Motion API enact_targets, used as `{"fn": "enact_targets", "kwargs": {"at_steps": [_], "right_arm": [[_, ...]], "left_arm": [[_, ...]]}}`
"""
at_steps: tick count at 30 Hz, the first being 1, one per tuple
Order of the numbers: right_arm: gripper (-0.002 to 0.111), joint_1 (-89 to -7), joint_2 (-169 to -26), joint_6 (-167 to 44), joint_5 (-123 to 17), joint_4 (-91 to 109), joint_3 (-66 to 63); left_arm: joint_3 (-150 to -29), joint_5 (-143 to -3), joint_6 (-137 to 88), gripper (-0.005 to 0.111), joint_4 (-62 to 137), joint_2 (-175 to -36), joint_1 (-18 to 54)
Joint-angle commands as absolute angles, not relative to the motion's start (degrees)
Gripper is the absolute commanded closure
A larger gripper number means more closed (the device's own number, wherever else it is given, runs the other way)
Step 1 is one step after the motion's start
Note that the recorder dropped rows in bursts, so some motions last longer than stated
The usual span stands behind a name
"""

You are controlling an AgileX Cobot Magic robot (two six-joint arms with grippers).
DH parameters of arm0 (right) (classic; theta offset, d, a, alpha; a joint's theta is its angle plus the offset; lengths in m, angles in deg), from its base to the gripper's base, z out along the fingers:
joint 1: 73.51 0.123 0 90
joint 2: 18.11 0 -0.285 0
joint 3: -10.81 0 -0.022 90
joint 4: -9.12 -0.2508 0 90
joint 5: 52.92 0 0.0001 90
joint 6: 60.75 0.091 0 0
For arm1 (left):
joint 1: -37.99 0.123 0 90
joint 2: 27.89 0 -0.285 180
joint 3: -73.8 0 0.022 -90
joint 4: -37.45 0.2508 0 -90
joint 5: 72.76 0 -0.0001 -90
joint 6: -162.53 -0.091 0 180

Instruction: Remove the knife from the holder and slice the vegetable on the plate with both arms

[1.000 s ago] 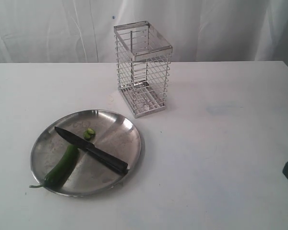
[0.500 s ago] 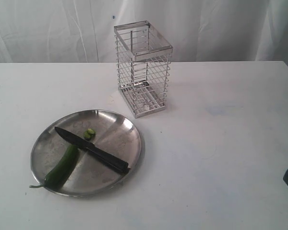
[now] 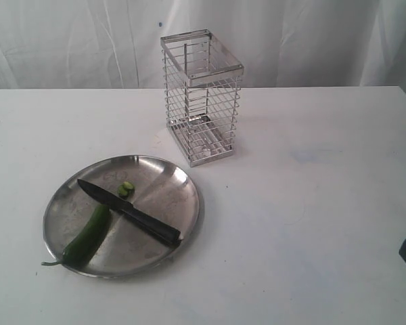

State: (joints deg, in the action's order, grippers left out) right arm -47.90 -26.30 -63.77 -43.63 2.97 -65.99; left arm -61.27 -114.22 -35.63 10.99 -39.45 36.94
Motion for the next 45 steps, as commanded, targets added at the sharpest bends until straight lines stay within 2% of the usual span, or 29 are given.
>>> {"fn": "enact_targets", "kwargs": {"at_steps": [1,10,18,20,24,42,45], "right_arm": [[0.108,-48.35,-25.9,-63.51,-43.37,2.92,-66.4],[0.108,-48.35,-25.9,-63.51,-43.37,2.92,-66.4],[0.108,-48.35,-25.9,-63.51,-43.37,2.92,-66.4],[0.108,-48.35,-25.9,-63.51,-43.37,2.92,-66.4],[0.108,-48.35,-25.9,-63.51,-43.37,2.92,-66.4],[0.108,-48.35,-25.9,-63.51,-43.37,2.92,-66.4],[0.108,-48.35,-25.9,-63.51,-43.37,2.92,-66.4]], "left_arm": [[-55.84,-101.29,-35.41,0.107,9.43,-39.07,36.69],[-41.54,-84.96,-34.73,0.107,17.66,-35.89,36.69],[-28.98,-69.79,-17.86,0.107,26.98,-35.68,36.69],[-28.98,-67.43,-16.23,0.107,28.34,-35.68,36.69],[-28.98,-71.21,-16.21,0.107,28.93,-35.68,36.69],[-28.98,-72.36,-16.21,0.107,28.93,-35.68,36.69],[-28.98,-76.84,-16.21,0.107,28.93,-35.68,36.69]]}}
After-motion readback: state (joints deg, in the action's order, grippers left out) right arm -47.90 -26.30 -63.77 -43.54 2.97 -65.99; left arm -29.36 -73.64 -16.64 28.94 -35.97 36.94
